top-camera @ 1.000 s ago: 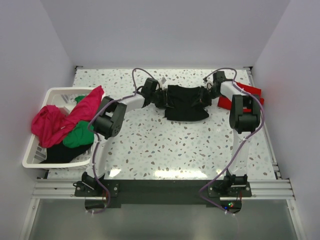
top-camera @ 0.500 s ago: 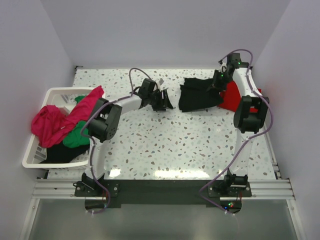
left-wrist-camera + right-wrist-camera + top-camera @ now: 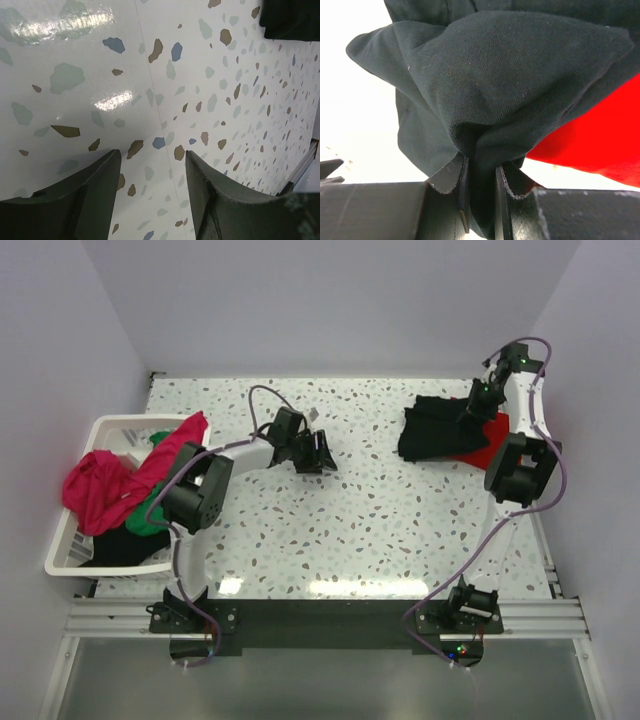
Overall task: Fold and stack the t-shirts
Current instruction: Neatly place the folded tshirt to the corner
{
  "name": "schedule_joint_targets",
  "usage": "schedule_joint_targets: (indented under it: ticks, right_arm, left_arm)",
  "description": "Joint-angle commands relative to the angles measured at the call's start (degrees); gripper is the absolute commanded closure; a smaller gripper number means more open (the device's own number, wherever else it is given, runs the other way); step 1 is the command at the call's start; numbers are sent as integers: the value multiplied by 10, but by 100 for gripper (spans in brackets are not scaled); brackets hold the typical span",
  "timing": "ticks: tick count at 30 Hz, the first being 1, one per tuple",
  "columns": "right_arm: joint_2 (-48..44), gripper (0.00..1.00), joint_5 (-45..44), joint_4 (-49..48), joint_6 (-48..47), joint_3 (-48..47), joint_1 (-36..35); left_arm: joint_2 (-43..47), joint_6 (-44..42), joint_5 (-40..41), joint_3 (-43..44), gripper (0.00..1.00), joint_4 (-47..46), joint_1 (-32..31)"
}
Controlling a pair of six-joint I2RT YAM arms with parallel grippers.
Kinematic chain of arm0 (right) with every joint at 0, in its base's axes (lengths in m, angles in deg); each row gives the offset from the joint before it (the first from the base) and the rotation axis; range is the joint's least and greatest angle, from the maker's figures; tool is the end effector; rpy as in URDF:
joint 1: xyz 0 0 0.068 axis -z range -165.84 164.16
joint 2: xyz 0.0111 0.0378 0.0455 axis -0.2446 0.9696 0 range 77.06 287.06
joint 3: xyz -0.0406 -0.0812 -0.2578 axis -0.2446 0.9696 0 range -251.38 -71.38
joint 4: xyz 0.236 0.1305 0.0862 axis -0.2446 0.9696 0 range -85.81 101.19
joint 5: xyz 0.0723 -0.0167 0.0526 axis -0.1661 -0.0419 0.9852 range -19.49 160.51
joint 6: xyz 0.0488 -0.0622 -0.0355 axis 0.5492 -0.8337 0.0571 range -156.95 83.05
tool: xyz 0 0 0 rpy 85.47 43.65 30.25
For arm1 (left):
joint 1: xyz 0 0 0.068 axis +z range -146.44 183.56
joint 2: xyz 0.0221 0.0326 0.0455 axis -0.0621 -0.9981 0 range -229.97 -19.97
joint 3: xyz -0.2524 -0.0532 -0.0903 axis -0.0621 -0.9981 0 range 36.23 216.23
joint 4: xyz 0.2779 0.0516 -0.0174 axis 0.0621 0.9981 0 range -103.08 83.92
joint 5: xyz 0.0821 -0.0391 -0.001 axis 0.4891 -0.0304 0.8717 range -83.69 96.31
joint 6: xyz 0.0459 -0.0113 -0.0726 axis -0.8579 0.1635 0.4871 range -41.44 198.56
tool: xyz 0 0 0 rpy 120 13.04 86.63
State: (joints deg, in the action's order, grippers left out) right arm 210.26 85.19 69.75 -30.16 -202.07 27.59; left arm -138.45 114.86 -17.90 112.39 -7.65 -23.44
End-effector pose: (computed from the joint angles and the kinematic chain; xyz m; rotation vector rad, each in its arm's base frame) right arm 0.5169 -0.1034 0.2170 0.4120 2.6980 0.3202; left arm 0.4148 -0.2466 0.1034 0.0040 2.5620 -0.9837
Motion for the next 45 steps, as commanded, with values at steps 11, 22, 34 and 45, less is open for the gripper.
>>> schedule_joint_targets:
  ticks: [11,22,34,45]
  right_arm:
    - [-49,100,33,-1,6,-64,51]
    - [-66,100,58,-23,27,-78,99]
    - [-28,100,-9,-28,22,-73,114]
    - [-90,1,-204,-96,40,13,114]
  left_arm:
    - [68,-25,26,-28,41,-4,4]
    - [135,-36,47,-75,41,9,4]
    - [177,-34,61,-102,41,14,4]
    - [259,-48,100,-113,41,49,4]
